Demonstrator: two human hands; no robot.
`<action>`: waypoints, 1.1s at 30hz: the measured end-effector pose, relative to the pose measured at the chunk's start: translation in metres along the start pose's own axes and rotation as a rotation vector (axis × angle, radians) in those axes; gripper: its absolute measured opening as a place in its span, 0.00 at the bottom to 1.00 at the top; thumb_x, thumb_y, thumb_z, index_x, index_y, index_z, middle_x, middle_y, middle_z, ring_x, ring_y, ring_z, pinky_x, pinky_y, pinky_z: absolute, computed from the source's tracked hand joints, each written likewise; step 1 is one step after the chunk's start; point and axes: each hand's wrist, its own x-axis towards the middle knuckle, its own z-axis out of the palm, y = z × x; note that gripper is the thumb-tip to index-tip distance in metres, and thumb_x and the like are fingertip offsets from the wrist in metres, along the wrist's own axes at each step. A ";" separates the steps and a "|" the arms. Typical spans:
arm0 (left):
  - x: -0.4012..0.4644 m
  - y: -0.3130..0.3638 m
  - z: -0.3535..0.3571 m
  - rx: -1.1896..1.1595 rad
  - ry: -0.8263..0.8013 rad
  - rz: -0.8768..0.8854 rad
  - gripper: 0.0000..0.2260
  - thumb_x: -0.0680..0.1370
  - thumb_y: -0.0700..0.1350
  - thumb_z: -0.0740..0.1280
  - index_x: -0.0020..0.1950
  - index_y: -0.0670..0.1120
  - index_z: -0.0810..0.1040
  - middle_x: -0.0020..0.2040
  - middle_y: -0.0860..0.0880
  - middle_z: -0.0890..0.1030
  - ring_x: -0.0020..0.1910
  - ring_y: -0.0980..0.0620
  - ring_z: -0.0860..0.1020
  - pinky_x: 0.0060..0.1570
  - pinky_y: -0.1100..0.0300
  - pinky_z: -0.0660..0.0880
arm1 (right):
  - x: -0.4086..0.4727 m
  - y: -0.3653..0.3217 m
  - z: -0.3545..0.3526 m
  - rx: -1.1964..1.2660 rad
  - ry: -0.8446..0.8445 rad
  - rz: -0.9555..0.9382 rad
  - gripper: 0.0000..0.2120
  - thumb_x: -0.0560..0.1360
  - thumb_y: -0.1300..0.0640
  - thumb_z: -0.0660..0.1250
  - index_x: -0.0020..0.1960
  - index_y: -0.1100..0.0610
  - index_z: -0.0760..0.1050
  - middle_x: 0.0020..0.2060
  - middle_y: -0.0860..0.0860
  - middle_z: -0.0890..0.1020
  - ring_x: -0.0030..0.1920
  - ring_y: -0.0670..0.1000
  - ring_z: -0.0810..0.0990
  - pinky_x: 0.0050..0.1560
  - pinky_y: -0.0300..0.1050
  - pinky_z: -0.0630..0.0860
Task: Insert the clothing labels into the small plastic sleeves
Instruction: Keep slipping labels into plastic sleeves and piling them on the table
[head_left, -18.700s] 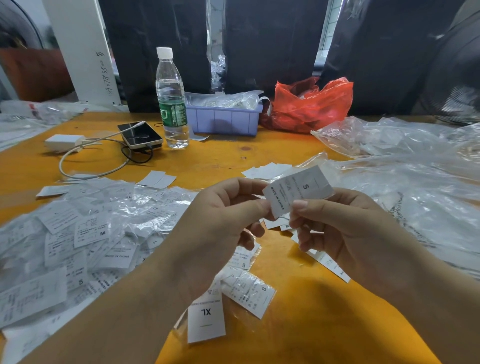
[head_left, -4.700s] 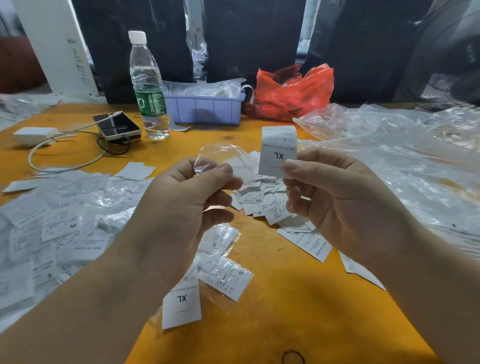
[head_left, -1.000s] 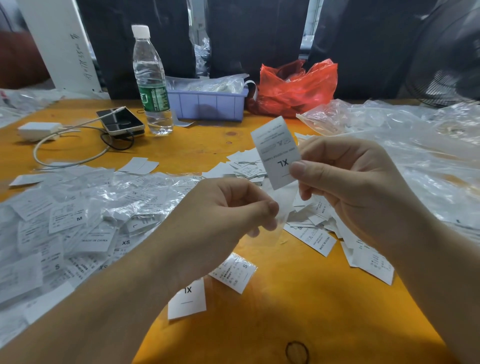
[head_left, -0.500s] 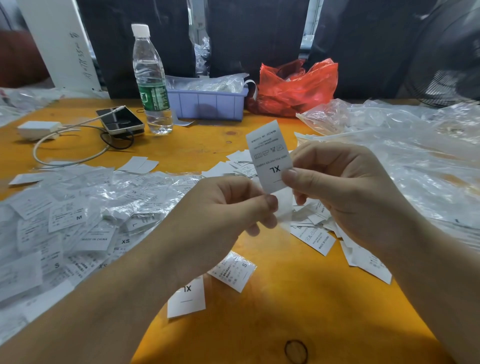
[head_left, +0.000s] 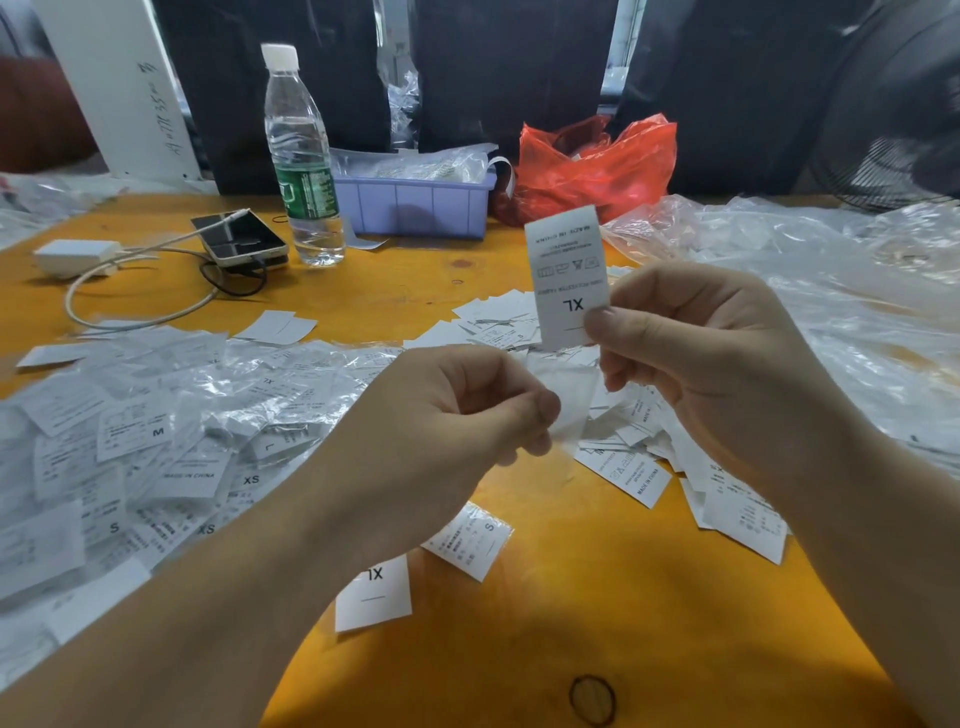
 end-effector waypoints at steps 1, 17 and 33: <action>0.000 0.000 0.000 0.003 -0.002 -0.001 0.07 0.75 0.46 0.71 0.38 0.49 0.83 0.34 0.52 0.84 0.31 0.61 0.77 0.29 0.75 0.68 | 0.000 0.000 0.000 0.003 -0.014 -0.002 0.03 0.69 0.57 0.70 0.38 0.55 0.82 0.41 0.56 0.85 0.35 0.51 0.76 0.38 0.46 0.75; -0.001 0.002 0.000 0.012 0.007 -0.005 0.05 0.75 0.45 0.71 0.39 0.48 0.83 0.34 0.52 0.84 0.31 0.61 0.77 0.29 0.74 0.69 | -0.002 -0.002 0.002 -0.036 -0.116 -0.015 0.03 0.70 0.58 0.70 0.39 0.56 0.82 0.42 0.58 0.85 0.36 0.56 0.77 0.38 0.48 0.75; -0.002 0.000 -0.001 0.089 -0.005 0.035 0.05 0.74 0.49 0.70 0.45 0.51 0.84 0.36 0.52 0.84 0.34 0.54 0.79 0.35 0.60 0.76 | 0.001 -0.003 -0.004 -0.055 -0.153 0.058 0.07 0.71 0.54 0.69 0.41 0.58 0.83 0.45 0.61 0.84 0.40 0.59 0.78 0.43 0.51 0.77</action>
